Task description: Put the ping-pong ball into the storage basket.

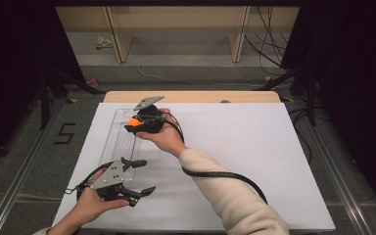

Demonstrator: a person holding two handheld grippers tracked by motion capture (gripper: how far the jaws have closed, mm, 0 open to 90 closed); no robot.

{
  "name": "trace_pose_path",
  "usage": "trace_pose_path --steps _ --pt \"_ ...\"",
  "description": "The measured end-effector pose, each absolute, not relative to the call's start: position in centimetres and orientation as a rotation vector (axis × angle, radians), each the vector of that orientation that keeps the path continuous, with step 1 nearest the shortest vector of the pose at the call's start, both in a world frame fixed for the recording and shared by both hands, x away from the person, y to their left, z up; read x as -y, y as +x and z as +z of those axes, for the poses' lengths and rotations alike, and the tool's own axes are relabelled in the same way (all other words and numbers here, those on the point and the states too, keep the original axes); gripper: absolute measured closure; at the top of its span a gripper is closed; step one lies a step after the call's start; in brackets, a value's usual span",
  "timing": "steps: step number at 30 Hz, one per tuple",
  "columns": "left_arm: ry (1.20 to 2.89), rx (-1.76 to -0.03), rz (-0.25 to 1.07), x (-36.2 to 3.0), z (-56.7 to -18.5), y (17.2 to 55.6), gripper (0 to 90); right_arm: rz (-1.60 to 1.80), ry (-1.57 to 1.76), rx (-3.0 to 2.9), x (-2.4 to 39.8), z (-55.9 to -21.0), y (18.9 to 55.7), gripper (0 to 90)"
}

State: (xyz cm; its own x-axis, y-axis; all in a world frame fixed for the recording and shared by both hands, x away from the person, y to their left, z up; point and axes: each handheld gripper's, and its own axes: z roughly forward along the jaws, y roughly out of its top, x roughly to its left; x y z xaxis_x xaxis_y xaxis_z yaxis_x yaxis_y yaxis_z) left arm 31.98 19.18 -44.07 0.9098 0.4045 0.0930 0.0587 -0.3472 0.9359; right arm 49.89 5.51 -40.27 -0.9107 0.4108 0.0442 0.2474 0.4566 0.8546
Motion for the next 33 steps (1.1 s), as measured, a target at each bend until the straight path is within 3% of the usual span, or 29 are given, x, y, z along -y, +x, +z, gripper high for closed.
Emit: trace_pose_path --steps 33 --pt "1.91 -0.331 0.365 -19.2 -44.1 32.0 17.0 1.411 0.567 -2.584 -7.0 -41.2 50.8 51.2"
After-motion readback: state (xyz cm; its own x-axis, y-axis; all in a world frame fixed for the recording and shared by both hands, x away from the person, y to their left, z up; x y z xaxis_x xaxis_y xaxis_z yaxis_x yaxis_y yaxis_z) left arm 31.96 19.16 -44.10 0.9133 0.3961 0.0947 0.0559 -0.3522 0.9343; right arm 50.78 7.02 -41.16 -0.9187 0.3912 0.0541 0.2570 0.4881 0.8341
